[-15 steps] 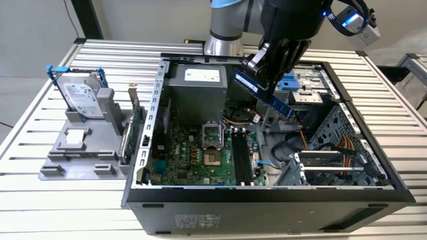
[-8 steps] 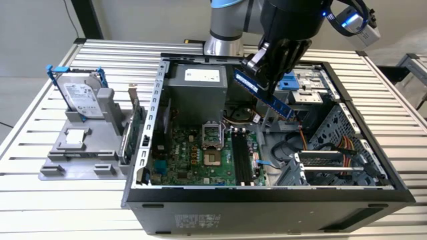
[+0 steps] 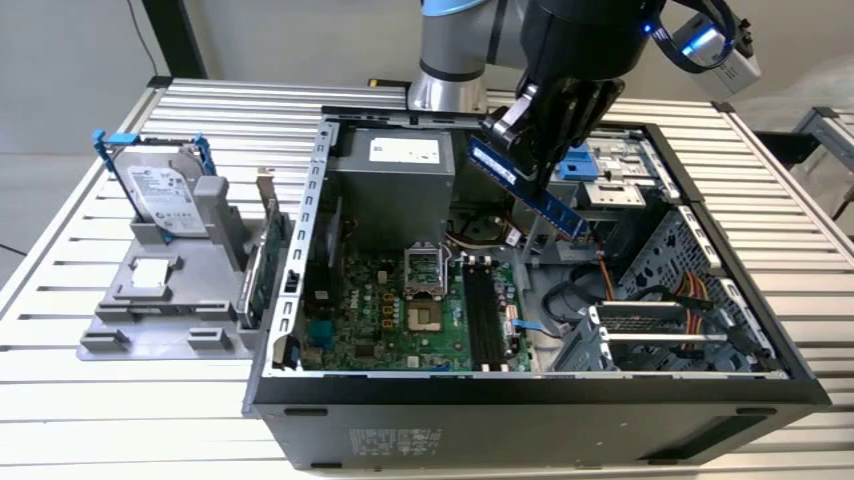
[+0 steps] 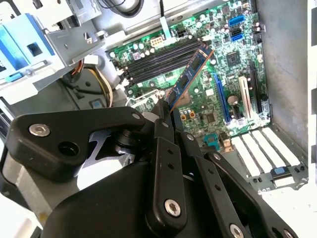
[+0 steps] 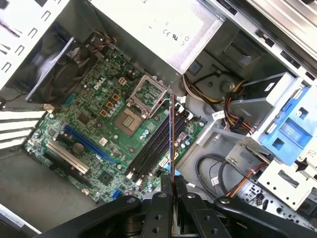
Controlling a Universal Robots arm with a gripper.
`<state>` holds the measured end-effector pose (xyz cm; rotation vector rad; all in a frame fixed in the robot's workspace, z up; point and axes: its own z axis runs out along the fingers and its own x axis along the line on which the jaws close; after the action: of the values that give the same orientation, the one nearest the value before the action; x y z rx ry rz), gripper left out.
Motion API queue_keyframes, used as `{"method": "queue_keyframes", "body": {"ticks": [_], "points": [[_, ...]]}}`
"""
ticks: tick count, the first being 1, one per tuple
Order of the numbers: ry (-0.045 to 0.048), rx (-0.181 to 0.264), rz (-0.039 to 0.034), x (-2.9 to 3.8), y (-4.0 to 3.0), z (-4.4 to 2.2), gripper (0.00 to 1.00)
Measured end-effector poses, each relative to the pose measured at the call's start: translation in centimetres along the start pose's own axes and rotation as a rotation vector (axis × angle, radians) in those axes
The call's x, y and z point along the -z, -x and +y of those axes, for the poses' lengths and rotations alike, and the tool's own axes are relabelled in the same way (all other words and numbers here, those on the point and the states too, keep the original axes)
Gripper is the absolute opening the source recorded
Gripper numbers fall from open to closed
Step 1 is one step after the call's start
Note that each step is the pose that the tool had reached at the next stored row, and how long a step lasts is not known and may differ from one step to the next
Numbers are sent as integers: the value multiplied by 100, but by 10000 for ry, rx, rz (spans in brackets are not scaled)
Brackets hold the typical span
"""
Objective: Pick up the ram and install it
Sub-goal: 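Insert the ram into the slot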
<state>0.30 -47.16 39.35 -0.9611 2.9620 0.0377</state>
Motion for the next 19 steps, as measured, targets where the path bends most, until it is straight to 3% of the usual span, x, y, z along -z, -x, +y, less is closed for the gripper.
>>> {"method": "queue_keyframes", "body": {"ticks": [19], "points": [[-16,-492,-8,0,0,0,0]]}}
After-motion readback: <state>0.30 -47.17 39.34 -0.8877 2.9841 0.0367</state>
